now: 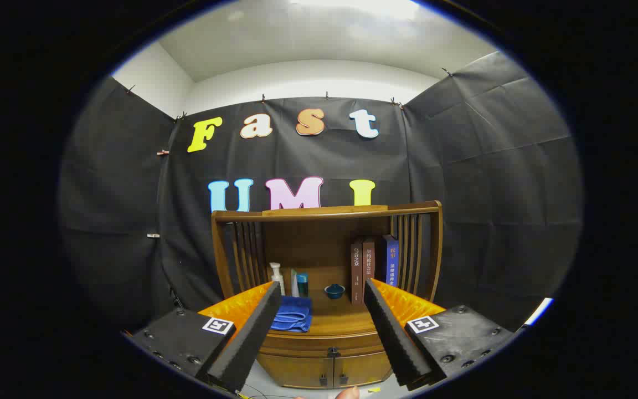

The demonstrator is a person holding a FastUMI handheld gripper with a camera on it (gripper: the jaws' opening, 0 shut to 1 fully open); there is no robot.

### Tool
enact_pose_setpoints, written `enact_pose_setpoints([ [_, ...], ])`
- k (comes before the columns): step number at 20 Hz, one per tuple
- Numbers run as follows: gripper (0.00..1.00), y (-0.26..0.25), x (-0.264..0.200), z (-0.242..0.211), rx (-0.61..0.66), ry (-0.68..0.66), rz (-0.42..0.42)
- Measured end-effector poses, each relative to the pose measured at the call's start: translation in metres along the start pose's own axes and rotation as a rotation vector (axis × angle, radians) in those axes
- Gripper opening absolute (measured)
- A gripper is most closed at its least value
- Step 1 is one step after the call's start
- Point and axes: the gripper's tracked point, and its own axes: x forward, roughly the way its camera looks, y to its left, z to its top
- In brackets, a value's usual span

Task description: Pull open the drawer, take out the items inside it, and place them on the countertop above the cabinet.

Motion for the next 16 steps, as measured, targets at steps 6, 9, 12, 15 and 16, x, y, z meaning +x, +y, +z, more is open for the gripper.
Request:
enact_pose_setpoints([
  [6, 0.98, -0.0019, -0.0012, 0.0016, -0.002, -0.006, -0.005],
  [9, 0.98, -0.0015, -0.0010, 0.0017, -0.004, -0.006, -0.004],
  [12, 0.98, 0.0001, -0.0016, 0.0024, -0.004, -0.009, 0.001],
  [15, 0.98, 0.0002, -0.0015, 0.0015, -0.013, -0.012, 0.003],
  [16, 0.98, -0.0005, -0.0019, 0.0005, -0.016, -0.014, 0.003],
])
